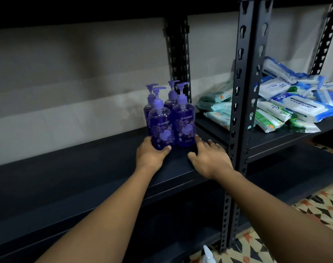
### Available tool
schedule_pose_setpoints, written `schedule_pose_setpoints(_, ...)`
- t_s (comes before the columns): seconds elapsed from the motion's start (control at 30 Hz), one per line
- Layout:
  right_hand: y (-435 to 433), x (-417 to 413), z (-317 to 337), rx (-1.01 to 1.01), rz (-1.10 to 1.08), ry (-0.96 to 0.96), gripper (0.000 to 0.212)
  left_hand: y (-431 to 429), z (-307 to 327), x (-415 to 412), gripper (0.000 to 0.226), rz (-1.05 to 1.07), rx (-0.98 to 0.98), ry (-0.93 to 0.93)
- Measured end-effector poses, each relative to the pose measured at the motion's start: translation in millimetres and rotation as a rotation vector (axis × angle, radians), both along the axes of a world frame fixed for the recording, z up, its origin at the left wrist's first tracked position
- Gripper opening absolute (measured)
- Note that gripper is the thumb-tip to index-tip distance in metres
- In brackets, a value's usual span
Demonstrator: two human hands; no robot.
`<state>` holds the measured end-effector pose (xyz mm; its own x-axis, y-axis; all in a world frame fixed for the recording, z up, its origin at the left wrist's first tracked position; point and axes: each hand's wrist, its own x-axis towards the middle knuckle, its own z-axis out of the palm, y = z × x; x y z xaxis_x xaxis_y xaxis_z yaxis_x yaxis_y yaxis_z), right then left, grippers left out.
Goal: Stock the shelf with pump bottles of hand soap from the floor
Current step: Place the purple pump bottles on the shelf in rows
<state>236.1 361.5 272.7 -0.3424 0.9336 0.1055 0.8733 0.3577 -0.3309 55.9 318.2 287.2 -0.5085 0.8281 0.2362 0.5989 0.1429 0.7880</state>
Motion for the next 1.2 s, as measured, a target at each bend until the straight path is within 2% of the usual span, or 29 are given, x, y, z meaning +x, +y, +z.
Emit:
schedule_pose_setpoints(0.27, 0.0, 0.3, 3.9, -0.022, 0.004, 0.004, 0.072, -3.2, 0.1, -0.6, 0.068, -0.006, -0.008, -0.028)
schedule_pose_setpoints(0.43, -23.2, 6.2, 2.8, 0.062, -0.014, 0.181, 0.07, -40.1, -1.2, -2.4, 0.09, 0.001, 0.001, -0.058)
schedule_pose_setpoints(0.5, -47.5, 7.2, -1.0, 0.063, 0.024, 0.272, 0.064, -69.7, -0.8, -2.5, 0.081, -0.042, 0.021, -0.094)
schedule_pose_setpoints(0.67, -133.2, 0.1, -12.6, 0.092, 0.169, 0.539, 0.041, -170.7, -5.8, -5.1, 0.03, -0.156, 0.103, -0.208)
schedule_pose_setpoints(0.83, -214.6, -30.1, -20.9, -0.058, 0.323, 0.662, 0.028, -273.9, -37.9, -27.3, 0.016, -0.092, 0.086, -0.245)
schedule_pose_setpoints(0.97, -269.5, -55.8, -45.3, -0.259, 0.433, 0.596, 0.02, -351.9, -68.0, -67.4, 0.016, 0.024, 0.014, -0.279)
schedule_pose_setpoints(1.2, -331.2, -109.1, -98.8, -0.476, 0.569, 0.456, 0.012, -474.4, -118.6, -129.4, 0.009, 0.297, -0.037, -0.388)
